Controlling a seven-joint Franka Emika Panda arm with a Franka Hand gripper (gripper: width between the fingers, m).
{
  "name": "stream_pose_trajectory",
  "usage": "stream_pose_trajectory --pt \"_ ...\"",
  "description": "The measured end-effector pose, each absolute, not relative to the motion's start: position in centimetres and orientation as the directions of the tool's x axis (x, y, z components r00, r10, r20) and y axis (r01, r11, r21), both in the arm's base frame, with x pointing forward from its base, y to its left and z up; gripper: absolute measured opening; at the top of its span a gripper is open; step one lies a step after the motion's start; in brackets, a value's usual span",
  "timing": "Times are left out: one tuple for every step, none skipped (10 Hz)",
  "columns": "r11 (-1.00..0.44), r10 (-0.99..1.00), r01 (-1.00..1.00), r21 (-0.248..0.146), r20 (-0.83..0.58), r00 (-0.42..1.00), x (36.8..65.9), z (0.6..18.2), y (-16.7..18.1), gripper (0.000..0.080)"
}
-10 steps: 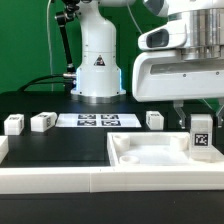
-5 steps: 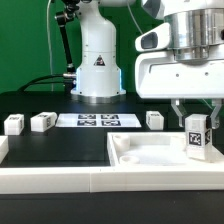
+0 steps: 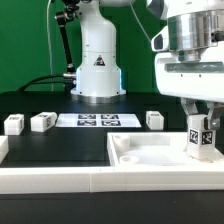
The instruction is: Assemble square table
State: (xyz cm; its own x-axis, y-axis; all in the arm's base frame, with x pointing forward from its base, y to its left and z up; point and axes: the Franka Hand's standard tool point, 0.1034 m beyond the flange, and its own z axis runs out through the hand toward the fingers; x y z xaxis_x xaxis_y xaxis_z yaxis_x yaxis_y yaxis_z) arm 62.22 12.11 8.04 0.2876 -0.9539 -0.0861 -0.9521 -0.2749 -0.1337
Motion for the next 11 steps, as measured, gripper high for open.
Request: stream_pose_trajectory --pt "-0.268 -0.956 -0.954 -0.133 -0.087 0.280 62.21 8.03 12.15 0.0291" --pt "-0.260 -0.958 -0.956 -0.133 -0.090 0.273 62.22 8.04 12.14 0.0291" --pt "-0.305 -0.945 -0.942 -0.137 -0.083 0.318 62.22 8.03 12.17 0.0405" --pt "-0.328 -0.937 -0.934 -0.140 -0.080 0.340 62.22 8.03 12.13 0.0405" --pt "-0.429 -0.895 -0.892 -0.144 -0.064 0.441 62.23 8.03 11.94 0.0550" --pt "-0.549 -0.827 -0.823 -0.146 -0.048 0.560 62.21 8.07 11.88 0.0629" --pt "-0.605 -0.787 -0.782 -0.146 -0.039 0.616 62.21 8.11 11.93 0.0629" --pt "-0.697 -0.707 -0.701 -0.149 -0.020 0.707 62.23 8.15 12.06 0.0647" --pt "-0.765 -0.633 -0.626 -0.150 -0.005 0.774 62.25 8.20 12.27 0.0648" --pt "-0.824 -0.553 -0.546 -0.151 0.009 0.833 62.30 8.23 12.22 0.0648" --pt "-0.867 -0.484 -0.475 -0.150 0.021 0.875 62.40 8.24 12.16 0.0648"
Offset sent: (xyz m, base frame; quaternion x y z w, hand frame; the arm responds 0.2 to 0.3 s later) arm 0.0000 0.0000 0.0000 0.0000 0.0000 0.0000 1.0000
